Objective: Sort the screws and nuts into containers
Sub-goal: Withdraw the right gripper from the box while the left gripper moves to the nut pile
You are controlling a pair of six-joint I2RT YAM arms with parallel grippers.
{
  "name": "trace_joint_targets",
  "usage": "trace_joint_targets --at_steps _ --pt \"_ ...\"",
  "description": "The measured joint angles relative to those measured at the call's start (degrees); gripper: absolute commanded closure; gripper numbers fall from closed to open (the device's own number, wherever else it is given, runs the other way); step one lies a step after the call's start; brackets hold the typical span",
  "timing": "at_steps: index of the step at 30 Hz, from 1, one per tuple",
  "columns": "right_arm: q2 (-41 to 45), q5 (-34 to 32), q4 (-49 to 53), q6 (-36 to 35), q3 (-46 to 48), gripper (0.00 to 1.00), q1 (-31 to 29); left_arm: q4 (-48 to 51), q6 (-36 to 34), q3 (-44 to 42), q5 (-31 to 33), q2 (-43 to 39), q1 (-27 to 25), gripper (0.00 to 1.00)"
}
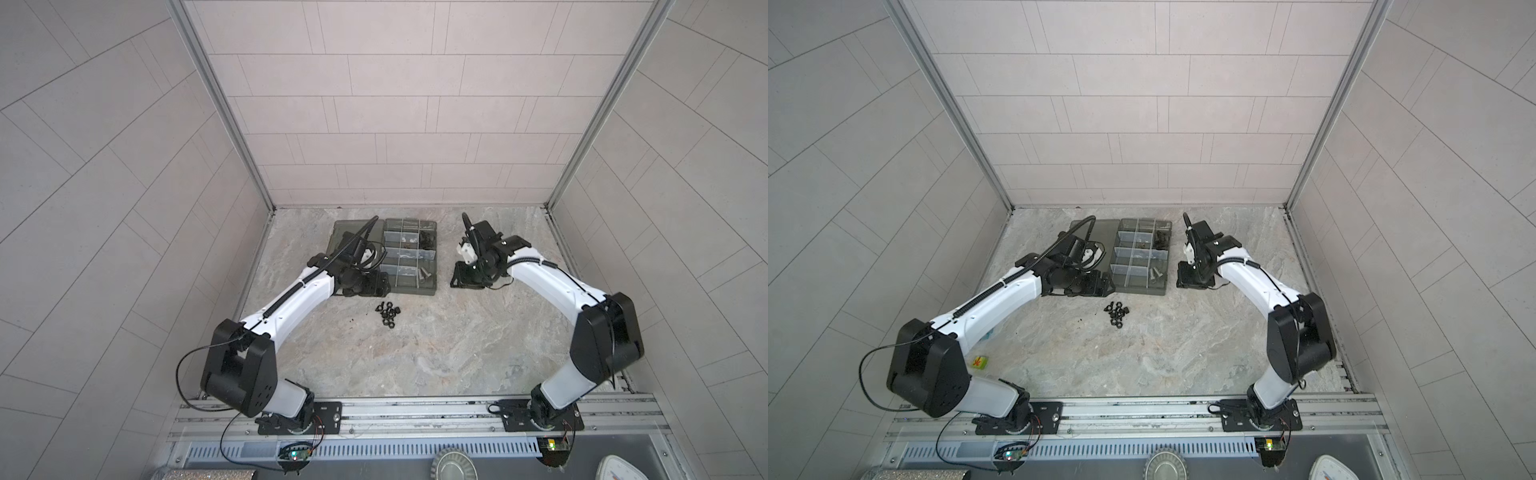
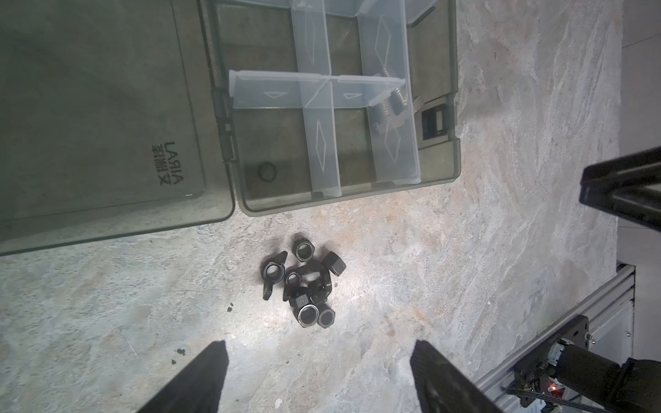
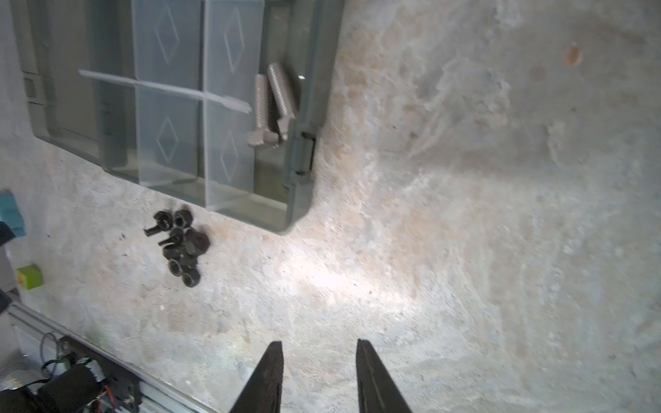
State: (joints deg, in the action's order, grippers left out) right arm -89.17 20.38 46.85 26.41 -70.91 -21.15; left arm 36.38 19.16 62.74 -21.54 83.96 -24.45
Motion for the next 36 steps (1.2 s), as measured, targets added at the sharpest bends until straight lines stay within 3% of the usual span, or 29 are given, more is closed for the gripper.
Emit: trace_joint_targets --at_steps 15,24,27,30,36 --pt "15.5 -6.3 2.2 -0.5 9.4 0.65 -3.0 -0.3 -3.6 0.0 7.5 12.4 -1.1 0.27" --pt "16.8 -7.8 3.2 -1.1 10.9 0.64 -3.0 1.4 -6.6 1.2 9.2 13.2 -1.1 0.37" --pt "16.1 -7.5 3.2 -0.9 10.7 0.57 -3.0 1.7 -7.5 1.7 9.1 13.9 -1.1 0.37" --pt "15.3 -7.1 3.2 -0.3 10.1 0.40 -3.0 1.7 -7.6 1.7 8.5 14.2 -1.1 0.37" --pt "15.2 -6.5 3.6 -0.2 7.9 0.24 -3.1 0.2 -7.5 0.4 7.6 14.2 -1.1 0.35"
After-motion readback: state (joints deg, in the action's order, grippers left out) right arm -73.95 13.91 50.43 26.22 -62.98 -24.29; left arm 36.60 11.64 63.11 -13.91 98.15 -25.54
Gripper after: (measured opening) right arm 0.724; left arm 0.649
